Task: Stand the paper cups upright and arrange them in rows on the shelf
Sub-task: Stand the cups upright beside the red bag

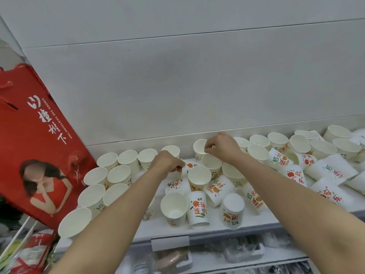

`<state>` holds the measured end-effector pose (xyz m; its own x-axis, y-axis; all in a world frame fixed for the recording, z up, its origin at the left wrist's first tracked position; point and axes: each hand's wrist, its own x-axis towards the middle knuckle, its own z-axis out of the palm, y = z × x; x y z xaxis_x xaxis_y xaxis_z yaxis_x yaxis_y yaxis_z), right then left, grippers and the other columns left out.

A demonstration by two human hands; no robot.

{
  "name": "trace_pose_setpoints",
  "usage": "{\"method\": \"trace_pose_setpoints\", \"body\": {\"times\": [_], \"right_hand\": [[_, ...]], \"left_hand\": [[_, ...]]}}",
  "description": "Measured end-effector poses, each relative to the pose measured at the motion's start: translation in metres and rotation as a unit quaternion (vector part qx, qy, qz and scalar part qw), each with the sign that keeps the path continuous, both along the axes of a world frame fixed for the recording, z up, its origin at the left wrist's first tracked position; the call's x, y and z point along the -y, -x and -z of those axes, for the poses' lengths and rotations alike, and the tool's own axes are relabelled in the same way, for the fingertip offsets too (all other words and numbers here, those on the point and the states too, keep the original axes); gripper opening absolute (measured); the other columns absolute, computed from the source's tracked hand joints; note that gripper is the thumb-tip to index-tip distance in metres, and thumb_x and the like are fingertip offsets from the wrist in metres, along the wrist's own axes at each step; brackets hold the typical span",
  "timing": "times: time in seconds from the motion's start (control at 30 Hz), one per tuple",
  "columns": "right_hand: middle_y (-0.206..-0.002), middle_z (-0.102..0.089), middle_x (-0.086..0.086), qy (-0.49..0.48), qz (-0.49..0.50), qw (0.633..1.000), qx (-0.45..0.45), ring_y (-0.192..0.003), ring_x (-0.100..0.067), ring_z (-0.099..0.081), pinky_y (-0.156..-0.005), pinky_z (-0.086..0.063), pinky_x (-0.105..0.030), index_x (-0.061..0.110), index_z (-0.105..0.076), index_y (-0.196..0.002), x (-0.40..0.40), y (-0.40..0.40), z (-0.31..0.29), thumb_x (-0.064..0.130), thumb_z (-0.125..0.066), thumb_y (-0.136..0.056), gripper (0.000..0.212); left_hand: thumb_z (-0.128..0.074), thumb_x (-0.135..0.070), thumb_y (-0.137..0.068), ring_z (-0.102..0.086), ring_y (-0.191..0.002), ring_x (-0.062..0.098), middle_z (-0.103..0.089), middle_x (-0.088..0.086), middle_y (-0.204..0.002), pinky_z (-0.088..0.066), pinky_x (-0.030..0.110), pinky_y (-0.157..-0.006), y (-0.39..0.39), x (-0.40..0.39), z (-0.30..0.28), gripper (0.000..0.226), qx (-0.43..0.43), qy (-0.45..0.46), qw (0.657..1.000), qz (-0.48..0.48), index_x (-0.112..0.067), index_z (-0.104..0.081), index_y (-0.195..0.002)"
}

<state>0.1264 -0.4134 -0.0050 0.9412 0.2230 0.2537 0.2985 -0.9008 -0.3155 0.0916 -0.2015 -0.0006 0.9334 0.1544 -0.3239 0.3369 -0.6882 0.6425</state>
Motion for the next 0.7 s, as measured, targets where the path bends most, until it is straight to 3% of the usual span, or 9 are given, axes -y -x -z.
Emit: {"method": "trace_pose_setpoints", "body": {"times": [0.1,0.23,0.43,0.7], "right_hand": [[-0.084,-0.069,0.007,0.013,0.007,1.000,-0.007,-0.090,-0.016,-0.057,-0.067,-0.046,-0.028,0.026,-0.073,-0.079,-0.012,-0.004,-0.001,0.042,-0.066,-0.079,0.016],[-0.084,-0.068,-0.001,0.112,0.016,0.994,0.003,-0.085,-0.021,-0.060,-0.062,-0.036,-0.026,0.022,-0.072,-0.084,-0.032,-0.006,0.005,0.037,-0.061,-0.081,0.019],[-0.082,-0.067,0.000,0.159,0.025,0.987,0.017,-0.077,-0.021,-0.059,-0.064,-0.033,-0.026,0.022,-0.069,-0.085,-0.037,-0.007,0.008,0.032,-0.062,-0.081,0.013],[-0.079,-0.069,0.003,0.086,-0.072,0.993,0.025,-0.077,-0.020,-0.058,-0.080,-0.041,-0.032,0.025,-0.071,-0.079,-0.052,-0.002,0.014,0.019,-0.057,-0.082,0.016]], "left_hand": [[-0.071,-0.020,-0.068,-0.058,-0.051,0.012,-0.068,-0.001,-0.054,-0.044,0.023,-0.058,0.007,0.001,-0.008,0.020,0.030,-0.027,0.999,-0.004,-0.013,-0.062,-0.051],[-0.069,-0.024,-0.071,-0.068,-0.076,0.017,-0.073,-0.005,-0.071,-0.051,0.026,-0.066,0.020,-0.009,-0.016,0.008,0.078,-0.148,0.986,0.011,-0.018,-0.073,-0.073],[-0.065,-0.024,-0.076,-0.062,-0.084,0.019,-0.068,-0.008,-0.084,-0.039,0.024,-0.061,0.046,-0.027,-0.013,0.007,0.168,-0.298,0.939,0.038,-0.026,-0.069,-0.082],[-0.066,-0.030,-0.084,-0.062,-0.089,0.028,-0.066,0.003,-0.094,-0.039,0.028,-0.067,0.055,-0.041,0.000,0.006,0.171,-0.390,0.900,0.091,-0.025,-0.066,-0.088]]}}
